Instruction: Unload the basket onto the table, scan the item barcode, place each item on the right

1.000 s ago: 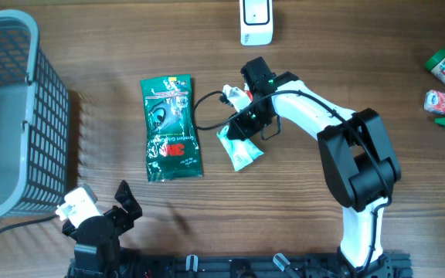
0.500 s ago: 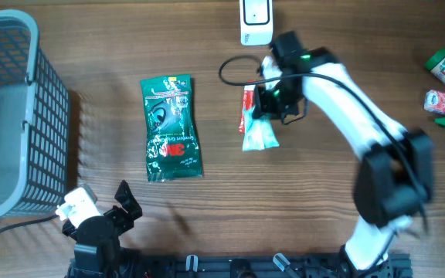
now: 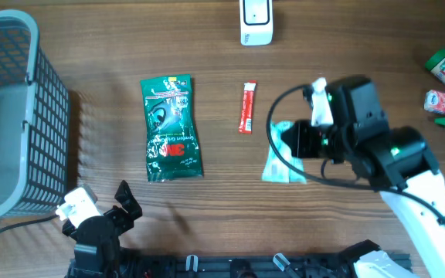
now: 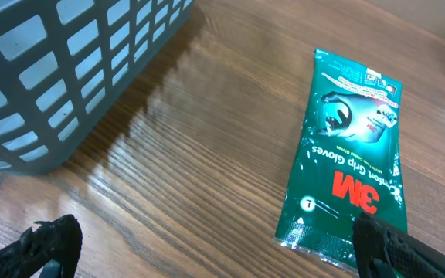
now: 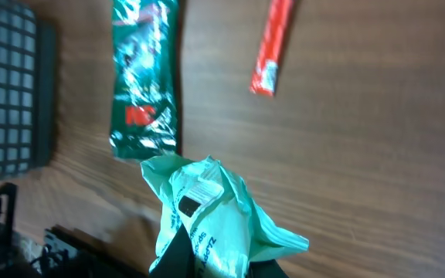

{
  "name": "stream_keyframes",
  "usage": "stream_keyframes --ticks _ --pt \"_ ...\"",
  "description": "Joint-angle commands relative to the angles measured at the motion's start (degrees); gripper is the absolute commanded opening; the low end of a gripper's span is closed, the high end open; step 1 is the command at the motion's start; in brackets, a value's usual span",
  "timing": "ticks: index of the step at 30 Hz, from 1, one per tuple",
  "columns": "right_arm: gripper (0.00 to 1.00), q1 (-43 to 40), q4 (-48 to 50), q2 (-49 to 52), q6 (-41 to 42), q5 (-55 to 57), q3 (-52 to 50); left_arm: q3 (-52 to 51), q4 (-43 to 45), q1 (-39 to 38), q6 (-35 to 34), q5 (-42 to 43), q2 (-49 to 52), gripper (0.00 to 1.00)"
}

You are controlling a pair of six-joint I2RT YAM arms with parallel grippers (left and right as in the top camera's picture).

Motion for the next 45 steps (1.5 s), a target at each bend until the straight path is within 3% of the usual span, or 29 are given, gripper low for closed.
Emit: stream_keyframes --ticks 1,15,22,26,31,35,41,45 --pt "0.04 0.0 1.2 -6.2 1.9 -0.9 -1.5 -0.3 0.1 0.3 -0.6 -0.7 -0.4 1.0" --pt "0.04 0.0 3.7 -17.8 1.2 -2.4 -4.7 -0.3 0.1 0.3 -0.6 -0.7 -0.4 1.0" --pt "0.04 0.0 22.1 -13.7 0.5 -2.2 -14.1 -0.3 0.1 0.3 -0.6 -0.7 -0.4 1.0" --pt "0.04 0.0 31.9 -6.5 -13.1 -5.1 -15.6 -0.3 0.1 0.3 -0.6 -0.7 -0.4 1.0" --pt "0.04 0.0 45.2 0.4 -21.4 -14.7 -15.5 -0.3 0.1 0.3 -0.6 -0.7 -0.4 1.0" --pt "0.04 0.0 56.6 0.7 -25.9 -15.8 -15.5 -0.3 0.1 0.3 -0.6 -0.7 -0.4 1.0" --pt "0.05 0.0 60.5 -5.3 -39.3 -12.5 -15.5 -0.3 0.1 0.3 -0.6 -0.7 -0.4 1.0" --pt "0.04 0.0 60.6 -7.3 -52.6 -11.9 -15.5 -0.3 0.1 0.3 -0.6 -0.7 -0.4 1.0"
